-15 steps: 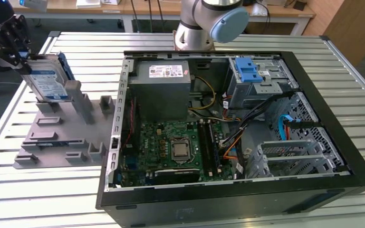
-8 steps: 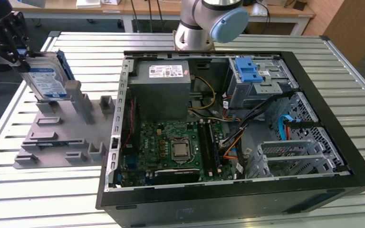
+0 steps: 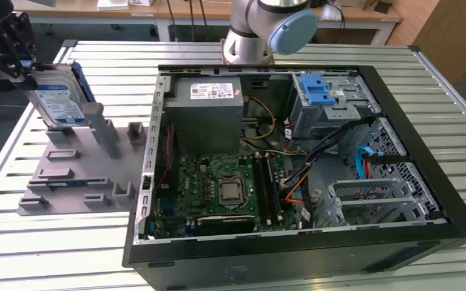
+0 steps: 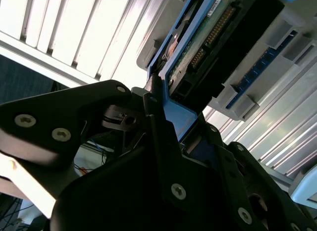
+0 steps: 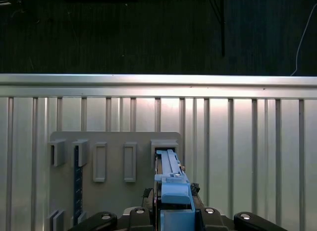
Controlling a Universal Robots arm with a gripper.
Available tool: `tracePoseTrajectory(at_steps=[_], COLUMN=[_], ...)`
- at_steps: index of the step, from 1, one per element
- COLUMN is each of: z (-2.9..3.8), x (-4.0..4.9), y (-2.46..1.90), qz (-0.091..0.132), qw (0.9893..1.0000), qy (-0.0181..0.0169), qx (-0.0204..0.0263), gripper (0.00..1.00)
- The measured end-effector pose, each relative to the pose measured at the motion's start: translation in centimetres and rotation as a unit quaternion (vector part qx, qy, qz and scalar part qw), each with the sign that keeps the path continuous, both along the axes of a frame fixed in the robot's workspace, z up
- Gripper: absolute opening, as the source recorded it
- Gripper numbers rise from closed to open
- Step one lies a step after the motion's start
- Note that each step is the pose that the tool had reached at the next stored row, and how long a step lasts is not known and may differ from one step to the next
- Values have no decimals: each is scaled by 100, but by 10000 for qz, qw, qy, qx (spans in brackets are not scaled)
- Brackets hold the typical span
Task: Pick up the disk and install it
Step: 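Pick up the disk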
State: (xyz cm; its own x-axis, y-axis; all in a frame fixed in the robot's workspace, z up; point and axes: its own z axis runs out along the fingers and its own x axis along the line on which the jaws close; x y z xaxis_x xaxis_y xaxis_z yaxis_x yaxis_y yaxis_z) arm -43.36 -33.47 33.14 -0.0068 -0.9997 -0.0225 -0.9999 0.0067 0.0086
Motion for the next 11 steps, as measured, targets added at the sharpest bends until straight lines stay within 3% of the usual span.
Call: tracePoseTrajectory(at_steps=[11], z=[42], x=[0], y=[0], qz=[0], qw=[10000], qy=[0], qx=[0], gripper=[36])
